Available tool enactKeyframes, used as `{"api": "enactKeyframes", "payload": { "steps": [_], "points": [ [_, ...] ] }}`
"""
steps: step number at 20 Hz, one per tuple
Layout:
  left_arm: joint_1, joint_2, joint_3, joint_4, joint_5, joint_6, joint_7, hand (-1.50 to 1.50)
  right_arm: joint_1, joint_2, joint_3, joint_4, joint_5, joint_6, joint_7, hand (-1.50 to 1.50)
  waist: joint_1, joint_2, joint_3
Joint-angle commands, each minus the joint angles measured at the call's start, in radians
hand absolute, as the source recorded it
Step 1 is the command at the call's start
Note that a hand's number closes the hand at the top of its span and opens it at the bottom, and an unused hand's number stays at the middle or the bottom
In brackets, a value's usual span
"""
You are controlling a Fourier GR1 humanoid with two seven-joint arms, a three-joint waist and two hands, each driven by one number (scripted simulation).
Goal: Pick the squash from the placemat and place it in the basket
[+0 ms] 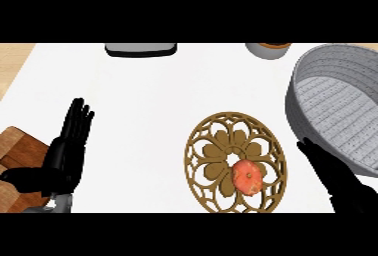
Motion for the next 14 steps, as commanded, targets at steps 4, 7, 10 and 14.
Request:
{"api": "enactKeyframes", "payload": {
  "steps": [4, 7, 10, 14],
  "points": [
    [-0.023, -0.029, -0.029, -0.003, -0.024, 0.004, 0.013, 0.0, -0.12, -0.002, 0.043, -0.283, -0.158, 0.318, 0.419, -1.5, 0.036, 0.009, 0.005],
    [-0.048, -0.038, -0.033, -0.038, -0.027, 0.012, 0.063, 0.0, -0.253, 0.097, 0.049, -0.22, -0.176, 0.384, 0.541, -1.5, 0.043, 0.01, 0.007],
    [0.006, -0.018, -0.009, -0.033, -0.021, -0.036, 0.005, 0.0, -0.309, 0.114, 0.043, -0.166, -0.177, 0.452, 0.594, -1.5, 0.043, 0.009, 0.008],
    [-0.033, 0.008, 0.042, -0.019, 0.007, -0.06, 0.052, 0.0, -0.299, 0.178, 0.159, -0.038, -0.05, 0.393, 0.575, -1.5, 0.038, 0.008, 0.009]
  ]
}}
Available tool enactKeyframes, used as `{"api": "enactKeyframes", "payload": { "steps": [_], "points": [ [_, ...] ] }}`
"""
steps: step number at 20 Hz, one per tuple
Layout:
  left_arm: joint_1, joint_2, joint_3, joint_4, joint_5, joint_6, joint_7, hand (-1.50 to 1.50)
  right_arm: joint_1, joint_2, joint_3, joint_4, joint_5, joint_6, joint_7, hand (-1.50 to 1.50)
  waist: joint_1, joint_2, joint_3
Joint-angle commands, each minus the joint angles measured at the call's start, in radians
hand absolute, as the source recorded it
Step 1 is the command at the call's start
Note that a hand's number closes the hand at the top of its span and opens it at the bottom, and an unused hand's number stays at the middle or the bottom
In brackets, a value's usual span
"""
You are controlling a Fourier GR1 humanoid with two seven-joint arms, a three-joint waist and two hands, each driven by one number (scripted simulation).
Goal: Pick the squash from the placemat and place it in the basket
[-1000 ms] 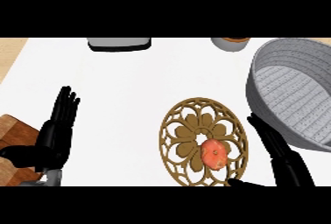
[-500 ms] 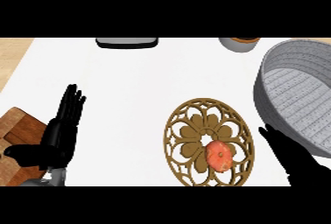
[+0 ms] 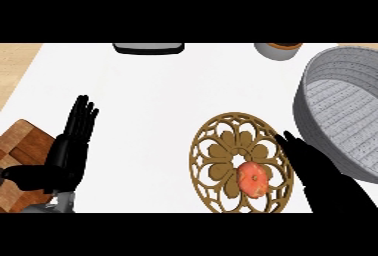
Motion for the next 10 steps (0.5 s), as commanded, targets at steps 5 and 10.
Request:
{"api": "enactKeyframes", "payload": {
  "steps": [5, 10],
  "points": [
    [0.015, -0.031, 0.006, -0.024, -0.029, 0.01, 0.012, 0.0, 0.05, 0.054, 0.012, 0.019, 0.037, 0.062, 0.117, -1.5, -0.007, -0.001, 0.003],
    [0.037, -0.022, 0.014, -0.068, -0.037, -0.021, 0.028, 0.0, 0.061, 0.115, 0.012, 0.118, 0.075, 0.053, 0.02, -1.5, -0.002, 0.0, 0.003]
  ]
}}
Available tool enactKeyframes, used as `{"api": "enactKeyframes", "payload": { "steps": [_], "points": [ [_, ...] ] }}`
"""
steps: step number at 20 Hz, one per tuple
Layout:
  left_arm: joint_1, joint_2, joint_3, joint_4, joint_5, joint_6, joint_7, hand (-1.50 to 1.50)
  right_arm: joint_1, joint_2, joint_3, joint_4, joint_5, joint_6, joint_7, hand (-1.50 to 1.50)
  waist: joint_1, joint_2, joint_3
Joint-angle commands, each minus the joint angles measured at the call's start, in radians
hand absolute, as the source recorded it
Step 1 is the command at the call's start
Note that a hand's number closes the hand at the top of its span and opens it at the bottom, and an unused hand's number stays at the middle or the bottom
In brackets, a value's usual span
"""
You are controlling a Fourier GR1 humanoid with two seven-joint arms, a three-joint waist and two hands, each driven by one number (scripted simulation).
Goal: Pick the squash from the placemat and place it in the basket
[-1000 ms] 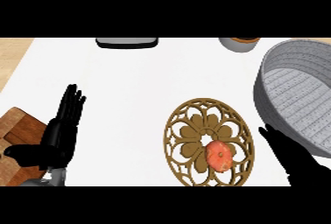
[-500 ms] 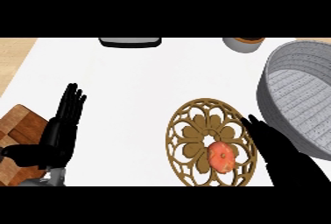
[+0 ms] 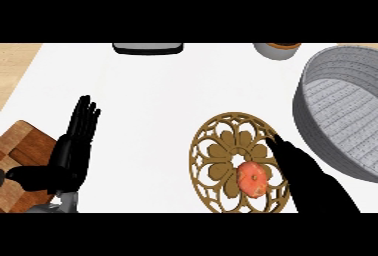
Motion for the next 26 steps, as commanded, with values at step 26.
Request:
{"api": "enactKeyframes", "payload": {
  "steps": [26],
  "points": [
    [-0.003, -0.058, 0.157, -0.052, -0.064, -0.132, 0.11, 0.0, 0.188, 0.279, 0.023, 0.255, 0.371, -0.034, -0.181, -1.5, -0.003, 0.0, 0.001]
  ]
}}
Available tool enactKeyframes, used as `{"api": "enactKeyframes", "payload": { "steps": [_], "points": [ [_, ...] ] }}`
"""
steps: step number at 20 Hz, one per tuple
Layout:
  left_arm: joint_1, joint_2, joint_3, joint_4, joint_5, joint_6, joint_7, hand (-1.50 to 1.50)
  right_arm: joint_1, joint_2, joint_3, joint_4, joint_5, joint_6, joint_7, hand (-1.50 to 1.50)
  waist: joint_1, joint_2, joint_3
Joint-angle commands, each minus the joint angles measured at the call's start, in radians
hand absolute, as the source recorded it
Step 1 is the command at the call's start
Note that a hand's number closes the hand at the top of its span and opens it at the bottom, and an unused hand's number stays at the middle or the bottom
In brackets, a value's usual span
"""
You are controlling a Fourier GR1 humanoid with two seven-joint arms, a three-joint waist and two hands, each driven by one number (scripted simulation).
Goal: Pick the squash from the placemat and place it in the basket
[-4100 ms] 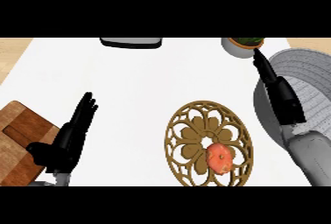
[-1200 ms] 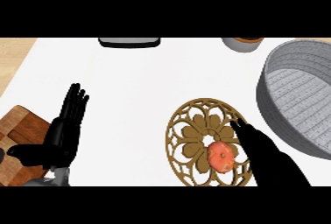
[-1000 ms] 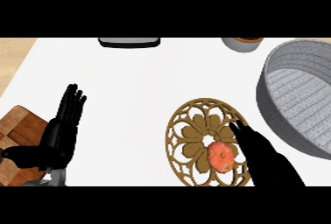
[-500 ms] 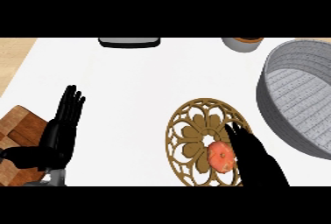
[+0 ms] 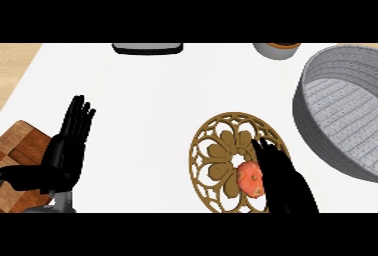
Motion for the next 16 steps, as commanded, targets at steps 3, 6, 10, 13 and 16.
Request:
{"api": "enactKeyframes", "payload": {
  "steps": [3, 6, 10, 13, 16],
  "points": [
    [-0.005, -0.045, 0.0, 0.012, -0.063, 0.006, -0.001, 0.0, 0.069, -0.01, -0.035, 0.003, 0.017, 0.015, -0.059, -1.5, -0.002, 0.0, 0.0],
    [-0.037, -0.059, 0.007, 0.048, -0.06, -0.021, -0.01, 0.0, -0.024, 0.034, -0.113, 0.129, -0.015, 0.042, -0.098, -1.5, 0.0, 0.001, 0.0],
    [0.019, -0.046, 0.016, -0.093, -0.073, -0.024, 0.079, 0.0, 0.029, 0.053, -0.082, 0.122, 0.034, 0.028, -0.108, -1.5, 0.001, 0.0, 0.0],
    [-0.041, -0.081, 0.035, 0.023, -0.086, -0.017, 0.043, 0.0, 0.075, 0.037, -0.098, 0.17, 0.035, -0.033, -0.196, -1.5, -0.002, 0.0, 0.0],
    [-0.005, -0.101, 0.024, 0.031, -0.1, -0.035, -0.011, 0.0, 0.038, 0.127, -0.046, 0.229, 0.1, -0.055, -0.155, -1.5, 0.0, 0.0, 0.0]
  ]
}}
